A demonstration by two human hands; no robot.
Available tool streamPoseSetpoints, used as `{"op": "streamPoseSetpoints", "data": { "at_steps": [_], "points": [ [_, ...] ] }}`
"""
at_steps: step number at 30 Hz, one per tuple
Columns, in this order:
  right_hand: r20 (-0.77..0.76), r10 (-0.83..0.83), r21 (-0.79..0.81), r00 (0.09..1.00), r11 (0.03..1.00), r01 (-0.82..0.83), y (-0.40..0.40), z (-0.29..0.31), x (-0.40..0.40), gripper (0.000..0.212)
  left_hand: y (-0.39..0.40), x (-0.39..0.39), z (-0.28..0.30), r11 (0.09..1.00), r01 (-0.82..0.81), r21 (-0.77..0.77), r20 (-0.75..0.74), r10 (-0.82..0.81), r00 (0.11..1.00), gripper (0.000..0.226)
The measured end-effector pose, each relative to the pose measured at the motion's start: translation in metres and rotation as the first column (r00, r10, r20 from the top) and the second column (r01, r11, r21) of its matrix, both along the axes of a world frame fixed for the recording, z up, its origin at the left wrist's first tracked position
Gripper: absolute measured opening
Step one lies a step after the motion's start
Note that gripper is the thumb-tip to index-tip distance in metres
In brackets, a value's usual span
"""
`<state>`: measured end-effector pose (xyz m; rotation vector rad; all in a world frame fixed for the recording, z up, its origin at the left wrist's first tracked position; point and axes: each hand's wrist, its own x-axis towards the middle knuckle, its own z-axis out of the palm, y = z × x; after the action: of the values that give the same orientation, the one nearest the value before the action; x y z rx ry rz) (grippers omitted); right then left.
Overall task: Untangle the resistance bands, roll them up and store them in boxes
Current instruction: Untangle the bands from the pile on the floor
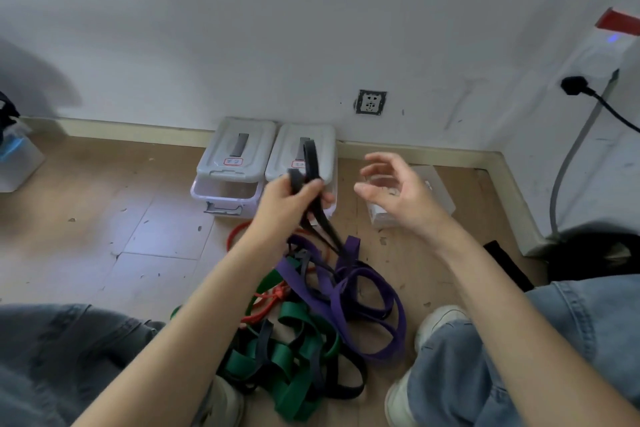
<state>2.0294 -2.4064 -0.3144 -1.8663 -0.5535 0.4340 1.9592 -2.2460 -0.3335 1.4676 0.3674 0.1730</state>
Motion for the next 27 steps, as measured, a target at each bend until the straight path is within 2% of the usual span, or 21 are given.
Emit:
{"op": "streamPoseSetpoints", "data": {
  "at_steps": [2, 3, 4, 5, 6, 7, 8, 9, 10, 12, 13, 15, 16, 17, 18, 19, 21, 23, 25, 27],
  "points": [
    [-0.114, 0.205, -0.161, 0.972, 0.962, -0.221, 0.004, -0.01, -0.007, 0.071, 0.004, 0.003, 0.014, 0.96, 0.045, -0.277, 0.004, -0.045, 0.999, 0.01],
    [-0.15, 0.33, -0.229, 0.932, 0.905, -0.358, 0.009, -0.016, -0.016, 0.069, 0.004, 0.003, 0.021, 0.935, 0.125, -0.331, 0.034, -0.121, 0.992, 0.013],
    [-0.129, 0.402, -0.26, 0.906, 0.868, -0.422, 0.015, -0.022, -0.022, 0.053, 0.003, 0.005, 0.025, 0.917, 0.186, -0.353, 0.063, -0.176, 0.982, 0.019],
    [-0.07, 0.392, -0.237, 0.917, 0.887, -0.397, 0.02, -0.025, -0.025, 0.029, 0.004, 0.005, 0.025, 0.906, 0.215, -0.365, 0.068, -0.204, 0.977, 0.027],
    [-0.05, 0.319, -0.143, 0.946, 0.936, -0.323, 0.023, -0.02, -0.025, 0.013, 0.009, 0.004, 0.022, 0.895, 0.227, -0.384, 0.067, -0.218, 0.974, 0.038],
    [-0.102, 0.206, -0.008, 0.973, 0.978, -0.208, 0.023, -0.012, -0.023, 0.019, 0.015, 0.0, 0.018, 0.894, 0.247, -0.374, 0.064, -0.241, 0.968, 0.048],
    [-0.21, 0.12, 0.138, 0.97, 0.986, -0.092, 0.022, -0.003, -0.019, 0.026, 0.019, -0.004, 0.008, 0.917, 0.301, -0.26, 0.049, -0.299, 0.953, 0.054],
    [-0.33, 0.109, 0.282, 0.938, 0.959, -0.012, 0.02, 0.007, -0.013, 0.029, 0.016, -0.011, -0.002, 0.911, 0.395, -0.117, -0.007, -0.398, 0.917, 0.051],
    [-0.41, 0.129, 0.385, 0.903, 0.922, 0.043, 0.019, 0.017, -0.008, 0.029, 0.01, -0.017, -0.018, 0.856, 0.516, -0.014, -0.085, -0.516, 0.853, 0.041],
    [-0.468, 0.133, 0.492, 0.874, 0.86, 0.133, 0.019, 0.028, -0.001, 0.027, -0.013, -0.03, -0.039, 0.76, 0.649, -0.03, -0.245, -0.635, 0.732, 0.028],
    [-0.479, 0.104, 0.515, 0.872, 0.837, 0.184, 0.018, 0.03, 0.002, 0.028, -0.022, -0.031, -0.043, 0.747, 0.664, 0.004, -0.268, -0.639, 0.721, 0.022],
    [-0.54, 0.082, 0.536, 0.837, 0.8, 0.268, 0.01, 0.027, 0.008, 0.028, -0.022, -0.026, -0.038, 0.807, 0.576, 0.126, -0.267, -0.532, 0.804, 0.014],
    [-0.565, 0.113, 0.535, 0.817, 0.804, 0.26, 0.005, 0.024, 0.009, 0.034, -0.014, -0.022, -0.029, 0.871, 0.482, 0.096, -0.242, -0.449, 0.86, 0.016],
    [-0.555, 0.151, 0.508, 0.818, 0.84, 0.189, 0.0, 0.018, 0.01, 0.048, -0.007, -0.018, -0.013, 0.929, 0.369, -0.025, -0.196, -0.366, 0.91, 0.018],
    [-0.508, 0.199, 0.431, 0.838, 0.901, 0.048, -0.002, 0.011, 0.008, 0.061, 0.001, -0.013, 0.005, 0.944, 0.287, -0.16, -0.116, -0.307, 0.945, 0.019],
    [-0.435, 0.275, 0.324, 0.857, 0.936, -0.135, -0.001, 0.004, 0.002, 0.065, 0.006, -0.009, 0.026, 0.928, 0.261, -0.267, -0.02, -0.276, 0.961, 0.02],
    [-0.358, 0.442, 0.157, 0.822, 0.897, -0.414, 0.007, -0.003, -0.01, 0.053, 0.005, -0.001, 0.061, 0.875, 0.278, -0.396, 0.149, -0.238, 0.96, 0.022],
    [-0.301, 0.514, 0.062, 0.803, 0.851, -0.521, 0.015, 0.002, -0.019, 0.043, -0.001, 0.007, 0.082, 0.844, 0.256, -0.472, 0.194, -0.184, 0.964, 0.022],
    [-0.232, 0.48, 0.089, 0.846, 0.877, -0.473, 0.018, 0.012, -0.024, 0.02, 0.003, 0.015, 0.085, 0.849, 0.228, -0.477, 0.189, -0.154, 0.97, 0.024],
    [-0.219, 0.312, 0.216, 0.924, 0.939, -0.266, 0.019, 0.023, -0.024, 0.014, 0.015, 0.014, 0.065, 0.887, 0.296, -0.355, 0.141, -0.262, 0.955, 0.033]
  ]
}}
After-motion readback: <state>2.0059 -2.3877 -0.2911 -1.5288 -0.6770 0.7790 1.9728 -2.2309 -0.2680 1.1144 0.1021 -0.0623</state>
